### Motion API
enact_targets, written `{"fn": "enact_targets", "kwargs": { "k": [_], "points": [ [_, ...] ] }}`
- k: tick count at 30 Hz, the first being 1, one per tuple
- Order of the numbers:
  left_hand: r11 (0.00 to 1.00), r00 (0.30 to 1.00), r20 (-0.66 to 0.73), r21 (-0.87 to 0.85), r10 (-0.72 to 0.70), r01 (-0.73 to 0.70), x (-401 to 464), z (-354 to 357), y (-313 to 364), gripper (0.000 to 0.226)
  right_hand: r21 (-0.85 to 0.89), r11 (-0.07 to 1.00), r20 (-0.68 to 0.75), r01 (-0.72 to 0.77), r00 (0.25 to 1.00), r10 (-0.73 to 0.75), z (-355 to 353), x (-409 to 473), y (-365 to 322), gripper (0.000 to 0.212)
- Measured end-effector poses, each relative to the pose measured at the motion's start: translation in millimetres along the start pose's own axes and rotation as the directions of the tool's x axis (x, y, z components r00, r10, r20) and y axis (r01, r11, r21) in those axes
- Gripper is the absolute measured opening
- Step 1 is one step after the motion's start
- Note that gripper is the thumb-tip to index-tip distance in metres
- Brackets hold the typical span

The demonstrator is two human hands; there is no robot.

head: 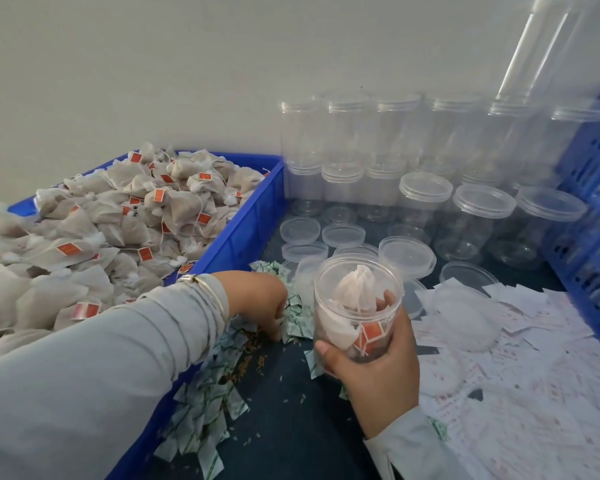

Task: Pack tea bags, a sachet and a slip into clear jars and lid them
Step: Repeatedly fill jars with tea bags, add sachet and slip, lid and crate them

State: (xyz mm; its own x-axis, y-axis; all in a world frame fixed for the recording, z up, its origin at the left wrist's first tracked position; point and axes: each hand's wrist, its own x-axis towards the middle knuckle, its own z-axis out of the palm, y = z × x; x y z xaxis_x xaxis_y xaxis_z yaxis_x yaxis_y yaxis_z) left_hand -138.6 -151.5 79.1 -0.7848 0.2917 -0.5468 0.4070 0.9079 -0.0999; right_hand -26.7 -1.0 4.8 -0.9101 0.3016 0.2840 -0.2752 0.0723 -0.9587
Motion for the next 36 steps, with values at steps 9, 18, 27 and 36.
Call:
{"fn": "enact_targets", "kwargs": {
  "k": [9,18,27,36],
  "points": [
    [0.996,0.976,-0.215,-0.078,0.029,-0.047,3,-6,-9,0.026,-0.029,0.999,0.009,0.019,1.0,-0.019,-2,1,3,0.094],
    [0.325,0.574,-0.767,-0.641,-0.287,-0.695,-59,-32,6,0.014,0.0,1.0,0.008,0.014,1.0,-0.014,1,1,-1,0.089],
    [0.412,0.811,-0.483,-0.699,0.329,-0.584,-63,-7,26,0.096,0.011,0.978,0.022,0.208,0.978,-0.208,2,-1,-15,0.08],
    [0.509,0.794,-0.589,-0.643,0.149,-0.572,-62,-9,54,0.091,-0.091,0.981,0.346,0.169,0.93,-0.128,-49,15,-39,0.066]
  ]
}}
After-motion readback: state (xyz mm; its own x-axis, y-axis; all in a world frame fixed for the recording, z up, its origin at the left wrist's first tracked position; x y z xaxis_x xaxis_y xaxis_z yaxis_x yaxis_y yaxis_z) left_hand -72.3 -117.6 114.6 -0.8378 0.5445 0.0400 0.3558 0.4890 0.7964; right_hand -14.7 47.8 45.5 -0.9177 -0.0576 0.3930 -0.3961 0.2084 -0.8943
